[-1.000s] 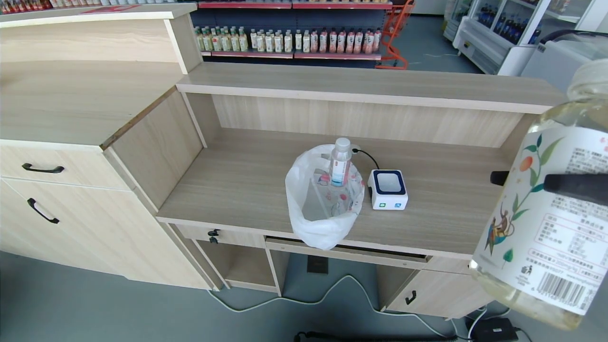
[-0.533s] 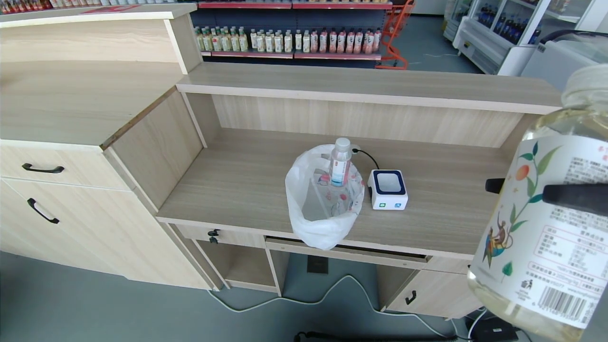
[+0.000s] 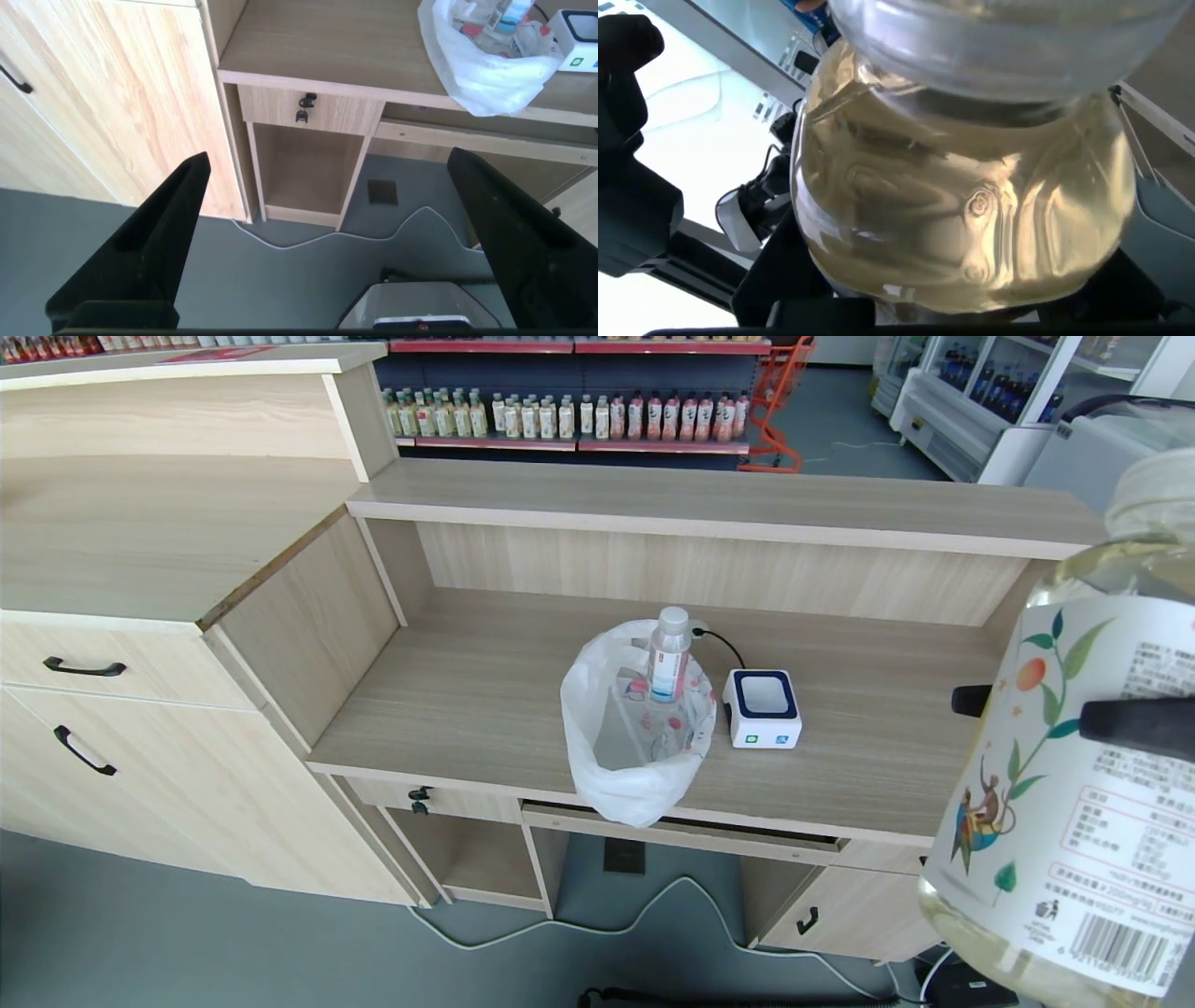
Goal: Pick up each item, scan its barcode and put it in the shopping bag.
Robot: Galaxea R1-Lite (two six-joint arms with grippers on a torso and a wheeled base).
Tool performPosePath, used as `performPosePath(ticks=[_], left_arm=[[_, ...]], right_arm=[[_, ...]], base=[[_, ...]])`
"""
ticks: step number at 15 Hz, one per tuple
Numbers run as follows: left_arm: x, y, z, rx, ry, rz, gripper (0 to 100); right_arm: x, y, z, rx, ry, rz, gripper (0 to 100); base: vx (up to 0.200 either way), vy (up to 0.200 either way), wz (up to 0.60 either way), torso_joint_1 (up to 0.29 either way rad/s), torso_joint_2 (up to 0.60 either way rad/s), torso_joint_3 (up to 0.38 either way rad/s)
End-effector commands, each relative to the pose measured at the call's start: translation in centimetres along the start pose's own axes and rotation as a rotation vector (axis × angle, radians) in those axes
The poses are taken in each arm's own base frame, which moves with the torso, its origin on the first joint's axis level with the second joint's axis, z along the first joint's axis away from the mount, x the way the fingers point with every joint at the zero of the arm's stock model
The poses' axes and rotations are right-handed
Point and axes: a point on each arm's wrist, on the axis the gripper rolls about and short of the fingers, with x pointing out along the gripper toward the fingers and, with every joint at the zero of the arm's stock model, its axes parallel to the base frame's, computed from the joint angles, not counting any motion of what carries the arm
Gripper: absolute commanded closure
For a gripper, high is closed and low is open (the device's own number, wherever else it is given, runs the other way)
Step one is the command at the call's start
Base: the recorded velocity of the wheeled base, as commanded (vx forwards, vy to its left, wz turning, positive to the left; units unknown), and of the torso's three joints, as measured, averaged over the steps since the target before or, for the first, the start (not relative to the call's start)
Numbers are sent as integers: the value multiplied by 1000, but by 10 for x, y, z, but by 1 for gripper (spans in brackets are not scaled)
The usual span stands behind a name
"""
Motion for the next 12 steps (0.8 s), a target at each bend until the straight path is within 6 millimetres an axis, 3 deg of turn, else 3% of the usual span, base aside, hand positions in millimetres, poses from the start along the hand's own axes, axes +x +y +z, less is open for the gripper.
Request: performPosePath(ticks=[1,10,12], left_arm=[[0,0,0,-1,0,0,0],[0,0,0,1,0,0,0],[0,0,0,-1,0,0,0]], right_arm=[[1,-1,0,4,2,0,100],[1,-6,0,-3,-7,-28,100],[3,-26,1,-112,-53,-211,100]], base=[[0,0,0,0,0,0],[0,0,0,0,0,0],[0,0,0,0,0,0]])
